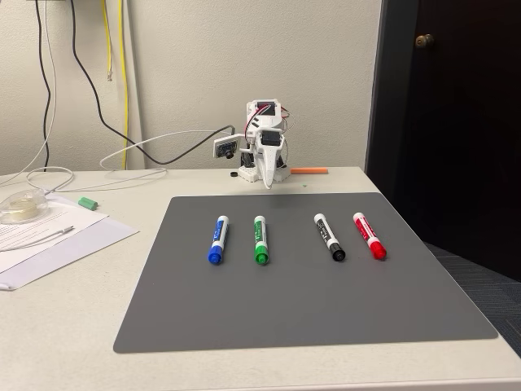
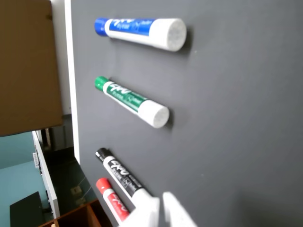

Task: Pick up the green marker.

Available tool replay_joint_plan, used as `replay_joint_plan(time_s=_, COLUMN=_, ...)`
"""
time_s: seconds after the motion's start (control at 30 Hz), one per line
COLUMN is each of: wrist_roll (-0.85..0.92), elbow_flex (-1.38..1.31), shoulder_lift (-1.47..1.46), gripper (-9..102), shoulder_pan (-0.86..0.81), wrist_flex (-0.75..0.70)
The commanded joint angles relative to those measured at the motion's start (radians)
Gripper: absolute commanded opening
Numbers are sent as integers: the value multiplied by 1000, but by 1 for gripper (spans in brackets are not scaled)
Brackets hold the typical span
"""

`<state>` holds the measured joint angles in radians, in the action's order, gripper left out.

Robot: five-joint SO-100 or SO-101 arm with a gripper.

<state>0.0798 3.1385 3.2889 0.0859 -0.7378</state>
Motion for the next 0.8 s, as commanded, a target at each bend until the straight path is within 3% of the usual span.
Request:
replay_joint_plan(time_s=0.0, wrist_roll=-63, elbow_flex=-5, shoulder_lift=6, gripper=0, shoulder_pan=-31, wrist_flex=-2)
replay_joint_plan(time_s=0.77, wrist_roll=-74, elbow_flex=-5, shoulder_lift=5, gripper=0, shoulder_pan=-37, wrist_flex=-3)
